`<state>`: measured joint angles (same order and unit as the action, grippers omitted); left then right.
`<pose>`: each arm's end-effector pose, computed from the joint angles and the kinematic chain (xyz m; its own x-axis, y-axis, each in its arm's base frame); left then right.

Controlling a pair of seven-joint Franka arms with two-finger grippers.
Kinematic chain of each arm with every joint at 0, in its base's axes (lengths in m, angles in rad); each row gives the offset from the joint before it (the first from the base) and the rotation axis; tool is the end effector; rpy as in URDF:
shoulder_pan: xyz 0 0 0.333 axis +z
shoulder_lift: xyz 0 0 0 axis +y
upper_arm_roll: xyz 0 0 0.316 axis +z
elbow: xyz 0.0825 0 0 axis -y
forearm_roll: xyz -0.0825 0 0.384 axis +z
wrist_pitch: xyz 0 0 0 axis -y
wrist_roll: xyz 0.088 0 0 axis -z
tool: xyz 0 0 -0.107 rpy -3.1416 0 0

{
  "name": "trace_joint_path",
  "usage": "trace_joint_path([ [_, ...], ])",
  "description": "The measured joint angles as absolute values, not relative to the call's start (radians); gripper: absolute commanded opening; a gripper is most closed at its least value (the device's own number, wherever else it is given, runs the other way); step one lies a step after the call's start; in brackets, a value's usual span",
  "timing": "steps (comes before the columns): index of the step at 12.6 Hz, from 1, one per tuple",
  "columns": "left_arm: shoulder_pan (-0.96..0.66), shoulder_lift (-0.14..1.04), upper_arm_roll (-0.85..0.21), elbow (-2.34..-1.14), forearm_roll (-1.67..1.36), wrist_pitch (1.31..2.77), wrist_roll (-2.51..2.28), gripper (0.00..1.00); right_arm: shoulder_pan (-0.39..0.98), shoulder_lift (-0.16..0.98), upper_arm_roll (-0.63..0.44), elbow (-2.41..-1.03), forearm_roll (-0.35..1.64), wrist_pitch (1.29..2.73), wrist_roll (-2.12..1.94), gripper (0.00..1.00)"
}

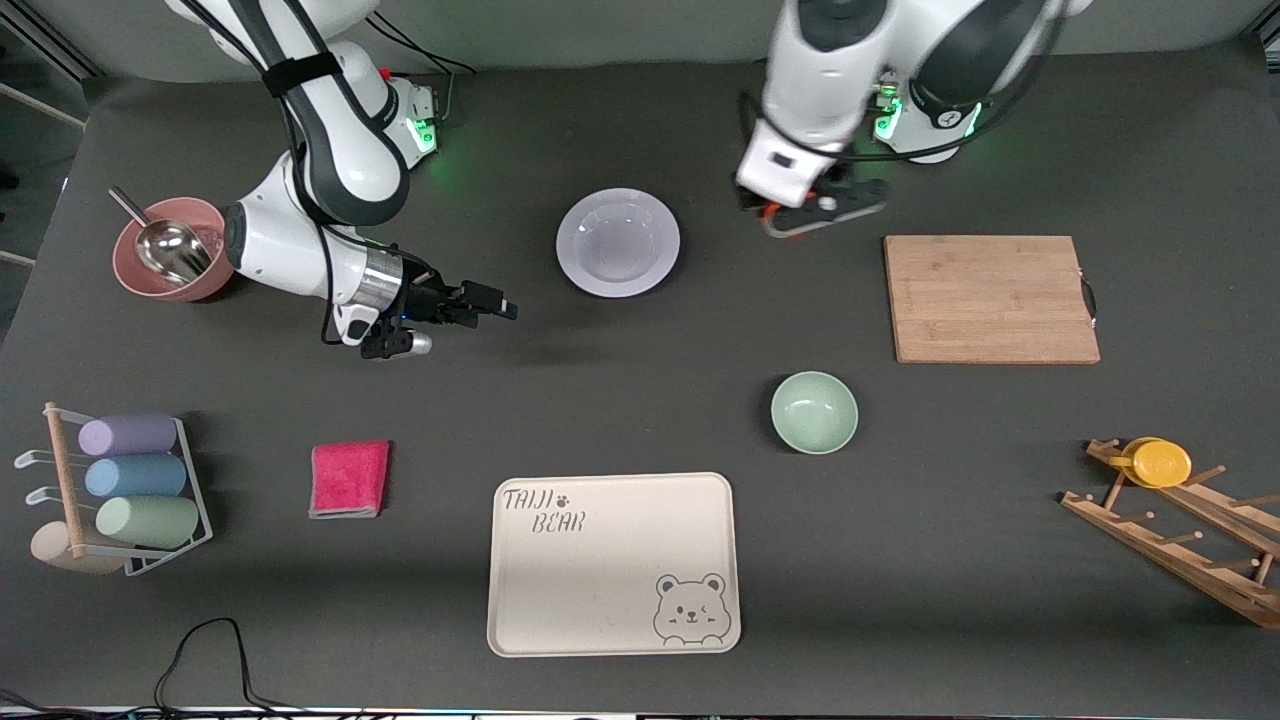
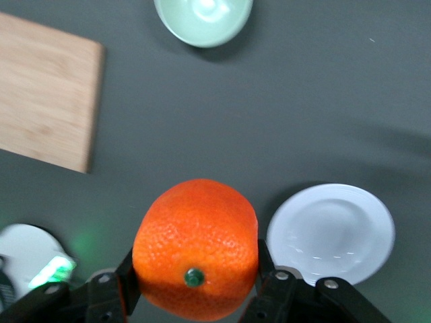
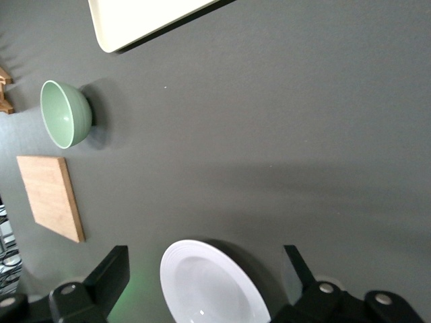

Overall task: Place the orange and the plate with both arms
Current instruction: 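Carry the orange over the white plate with the left gripper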

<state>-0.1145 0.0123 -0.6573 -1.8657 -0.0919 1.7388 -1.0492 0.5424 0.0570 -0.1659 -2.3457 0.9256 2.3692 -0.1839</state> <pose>0.3887 -0.3882 0.4941 0.9433 0.2959 -0.1507 0.2882 -0.9549 -0.0714 0.4688 0.1953 0.3090 0.9882 -0.0970 -0.1186 -0.1475 -0.8125 -0.5641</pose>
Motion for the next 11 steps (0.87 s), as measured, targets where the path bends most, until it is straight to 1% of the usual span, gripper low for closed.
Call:
trace_joint_path([
  [1, -0.154, 0.056, -0.674, -1.866, -0.091, 1.789, -1.132, 0.0, 0.549, 0.06, -0.165, -2.356, 0.947, 2.391, -0.186, 1.0],
  [2, -0.202, 0.1, -0.677, -1.867, -0.09, 1.843, -1.207, 0.0, 0.571, 0.067, -0.165, -2.364, 1.011, 2.42, -0.213, 1.0],
  [5, -0.331, 0.242, -0.677, -1.87, -0.032, 1.995, -1.393, 0.0, 0.722, 0.15, -0.162, -2.381, 1.389, 2.577, -0.461, 1.0],
  [6, -0.363, 0.29, -0.677, -1.872, 0.014, 2.038, -1.449, 0.0, 0.759, 0.187, -0.161, -2.381, 1.47, 2.602, -0.528, 1.0],
  [8, -0.407, 0.385, -0.676, -1.88, 0.102, 2.13, -1.542, 0.0, 0.775, 0.232, -0.163, -2.378, 1.516, 2.605, -0.568, 1.0],
  [11, -0.442, 0.504, -0.673, -1.884, 0.226, 2.238, -1.648, 0.0, 0.733, 0.236, -0.184, -2.369, 1.518, 2.506, -0.593, 1.0],
])
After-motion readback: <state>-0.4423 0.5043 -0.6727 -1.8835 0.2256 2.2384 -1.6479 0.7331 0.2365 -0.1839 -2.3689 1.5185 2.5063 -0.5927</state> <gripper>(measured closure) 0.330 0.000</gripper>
